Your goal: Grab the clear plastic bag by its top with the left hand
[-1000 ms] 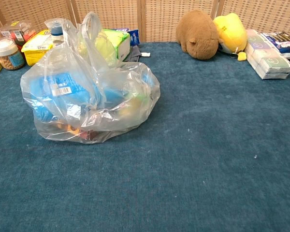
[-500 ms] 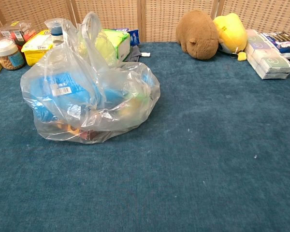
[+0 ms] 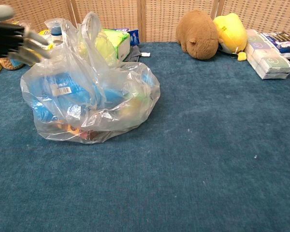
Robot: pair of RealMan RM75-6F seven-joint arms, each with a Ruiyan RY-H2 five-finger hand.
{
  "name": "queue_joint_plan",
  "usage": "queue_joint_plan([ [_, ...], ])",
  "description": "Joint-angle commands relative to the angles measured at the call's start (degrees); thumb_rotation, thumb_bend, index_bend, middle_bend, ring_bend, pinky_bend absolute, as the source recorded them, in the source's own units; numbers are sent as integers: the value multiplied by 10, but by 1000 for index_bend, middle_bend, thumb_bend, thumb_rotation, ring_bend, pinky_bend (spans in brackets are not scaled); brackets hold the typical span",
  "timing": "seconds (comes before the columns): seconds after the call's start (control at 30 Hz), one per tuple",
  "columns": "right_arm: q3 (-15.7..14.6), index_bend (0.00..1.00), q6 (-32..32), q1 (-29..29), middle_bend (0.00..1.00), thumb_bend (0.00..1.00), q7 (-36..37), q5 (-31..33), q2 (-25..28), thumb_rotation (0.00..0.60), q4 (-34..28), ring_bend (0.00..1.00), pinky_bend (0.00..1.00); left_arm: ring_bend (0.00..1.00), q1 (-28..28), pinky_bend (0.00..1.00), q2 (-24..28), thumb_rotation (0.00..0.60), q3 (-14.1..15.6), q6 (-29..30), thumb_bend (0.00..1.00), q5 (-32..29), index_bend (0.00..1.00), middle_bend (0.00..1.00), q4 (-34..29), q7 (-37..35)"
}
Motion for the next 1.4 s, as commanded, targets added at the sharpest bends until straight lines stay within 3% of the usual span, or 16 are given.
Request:
queue_joint_plan([
  [0.03, 0, 338, 0, -1, 403, 285, 1, 1, 0, 590, 1, 404, 425, 202, -19, 141, -15, 0, -12, -18, 153, -9, 199, 237, 9, -15],
  [0.5, 0, 338, 10, -14, 404, 284, 21, 8, -2, 592, 18, 404, 426, 203, -96, 145, -81, 0, -48, -97, 154, -57, 199, 237, 57, -50],
  [0.67, 0, 338, 15, -19, 404, 285, 25, 9, 0, 594, 18, 404, 426, 202, -116, 145, -114, 0, -67, -122, 153, -75, 199, 238, 85, -98],
  [0.87, -1, 338, 19, -24, 404, 285, 27, 8, 0, 593, 17, 404, 426, 202, -130, 147, -147, 0, -96, -156, 153, -47, 199, 237, 103, -233],
  [1.03, -1, 338, 20, -26, 404, 285, 29, 8, 1, 594, 16, 404, 425, 203, -138, 169, -169, 0, -117, -178, 156, -13, 201, 237, 119, -387],
  [1.13, -1, 338, 20, -26, 404, 286, 30, 6, 2, 595, 14, 404, 425, 225, -143, 255, -184, 0, -129, -180, 178, 11, 234, 262, 133, -501],
  [1.4, -2, 339, 20, -28, 405, 287, 32, 3, 5, 593, 11, 405, 424, 452, -148, 554, -188, 0, -138, -144, 385, 70, 364, 418, 152, -757],
])
